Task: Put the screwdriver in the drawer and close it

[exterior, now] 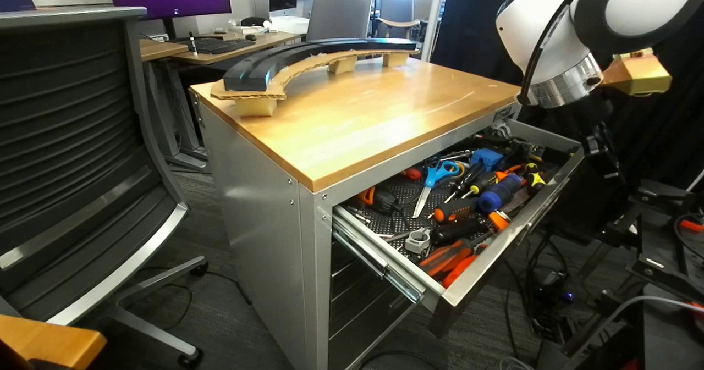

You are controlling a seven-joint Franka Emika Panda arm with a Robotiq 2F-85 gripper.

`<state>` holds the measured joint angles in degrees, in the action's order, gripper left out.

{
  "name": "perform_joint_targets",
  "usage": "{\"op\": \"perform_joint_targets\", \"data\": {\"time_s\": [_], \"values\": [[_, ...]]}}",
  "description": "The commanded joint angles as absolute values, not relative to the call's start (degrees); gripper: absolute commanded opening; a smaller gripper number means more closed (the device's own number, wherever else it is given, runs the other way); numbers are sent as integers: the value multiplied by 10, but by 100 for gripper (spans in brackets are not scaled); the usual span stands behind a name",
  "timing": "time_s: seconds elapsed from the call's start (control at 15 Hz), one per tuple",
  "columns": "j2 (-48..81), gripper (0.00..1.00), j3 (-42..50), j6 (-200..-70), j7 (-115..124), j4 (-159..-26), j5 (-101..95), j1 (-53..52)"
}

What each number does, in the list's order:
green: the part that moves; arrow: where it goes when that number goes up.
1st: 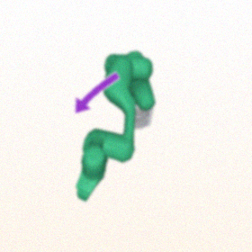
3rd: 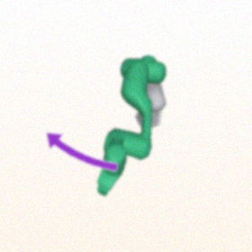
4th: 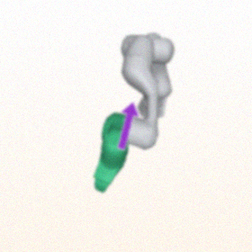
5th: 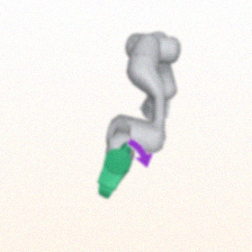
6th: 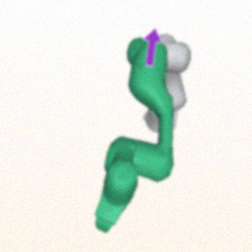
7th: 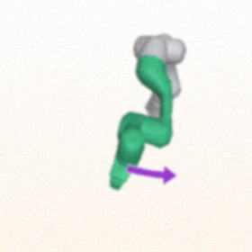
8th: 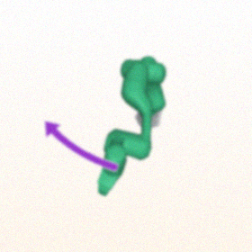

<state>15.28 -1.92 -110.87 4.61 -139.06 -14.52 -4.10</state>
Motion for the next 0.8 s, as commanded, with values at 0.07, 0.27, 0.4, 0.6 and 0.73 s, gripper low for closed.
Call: {"op": "perform_joint_targets", "data": {"time_s": [0.07, 0.27, 0.4, 0.6, 0.73], "values": [[178, 11, -16, -1202, 56, -1383, -52, -18], [175, 5, -16, -1300, 54, -1390, -14, -12], [167, 8, -13, -1336, 56, -1400, -7, -12], [160, 10, -7, -1399, 70, -1406, -23, -18], [166, 10, -3, -1456, 83, -1406, -40, -25]]}}
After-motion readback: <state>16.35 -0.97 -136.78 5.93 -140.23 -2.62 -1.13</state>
